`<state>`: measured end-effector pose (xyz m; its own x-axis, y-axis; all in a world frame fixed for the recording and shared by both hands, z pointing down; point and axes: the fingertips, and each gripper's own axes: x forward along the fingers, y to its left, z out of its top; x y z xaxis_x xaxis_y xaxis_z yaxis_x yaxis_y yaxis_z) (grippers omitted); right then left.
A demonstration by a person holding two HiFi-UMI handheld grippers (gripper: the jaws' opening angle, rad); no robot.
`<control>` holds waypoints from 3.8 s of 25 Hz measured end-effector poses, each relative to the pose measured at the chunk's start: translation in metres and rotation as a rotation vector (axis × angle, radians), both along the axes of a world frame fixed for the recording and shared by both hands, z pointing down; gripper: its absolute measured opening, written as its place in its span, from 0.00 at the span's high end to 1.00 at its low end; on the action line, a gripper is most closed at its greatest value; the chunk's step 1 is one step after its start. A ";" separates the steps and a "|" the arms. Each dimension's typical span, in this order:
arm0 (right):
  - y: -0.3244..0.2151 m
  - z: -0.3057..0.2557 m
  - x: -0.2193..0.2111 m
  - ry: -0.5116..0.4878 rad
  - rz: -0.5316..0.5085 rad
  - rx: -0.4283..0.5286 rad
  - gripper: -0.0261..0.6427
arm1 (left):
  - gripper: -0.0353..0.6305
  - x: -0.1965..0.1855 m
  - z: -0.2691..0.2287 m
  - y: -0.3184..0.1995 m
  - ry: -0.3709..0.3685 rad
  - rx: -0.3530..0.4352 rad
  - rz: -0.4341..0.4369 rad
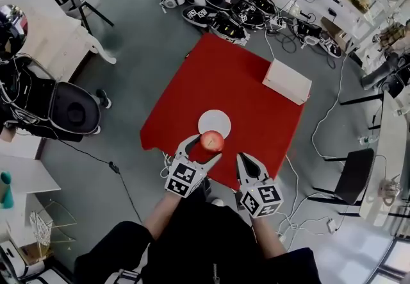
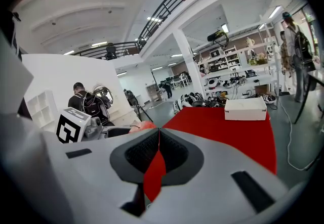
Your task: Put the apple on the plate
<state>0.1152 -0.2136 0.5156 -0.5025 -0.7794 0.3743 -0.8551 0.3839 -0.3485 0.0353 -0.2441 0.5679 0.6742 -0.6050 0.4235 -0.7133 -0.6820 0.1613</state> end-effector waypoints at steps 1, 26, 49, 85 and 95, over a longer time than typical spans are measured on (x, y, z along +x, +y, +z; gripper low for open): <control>-0.004 0.002 -0.002 0.003 0.004 -0.007 0.94 | 0.41 -0.002 0.003 -0.005 0.000 -0.006 0.004; -0.061 0.019 0.009 0.001 -0.018 -0.063 0.94 | 0.41 -0.014 0.064 -0.070 -0.065 -0.028 -0.096; -0.051 0.047 0.014 0.088 -0.008 -0.146 0.94 | 0.41 0.018 0.193 -0.096 -0.114 -0.064 -0.037; -0.023 0.044 0.022 0.062 0.083 -0.155 0.94 | 0.39 0.017 0.219 -0.088 -0.167 -0.136 0.000; -0.020 0.045 0.020 0.041 0.057 -0.145 0.94 | 0.61 0.005 0.172 -0.077 -0.102 -0.047 -0.037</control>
<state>0.1348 -0.2336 0.5610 -0.4406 -0.7426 0.5044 -0.8888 0.2821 -0.3611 0.0404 -0.3213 0.7396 0.6040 -0.6063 0.5172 -0.7519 -0.6487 0.1176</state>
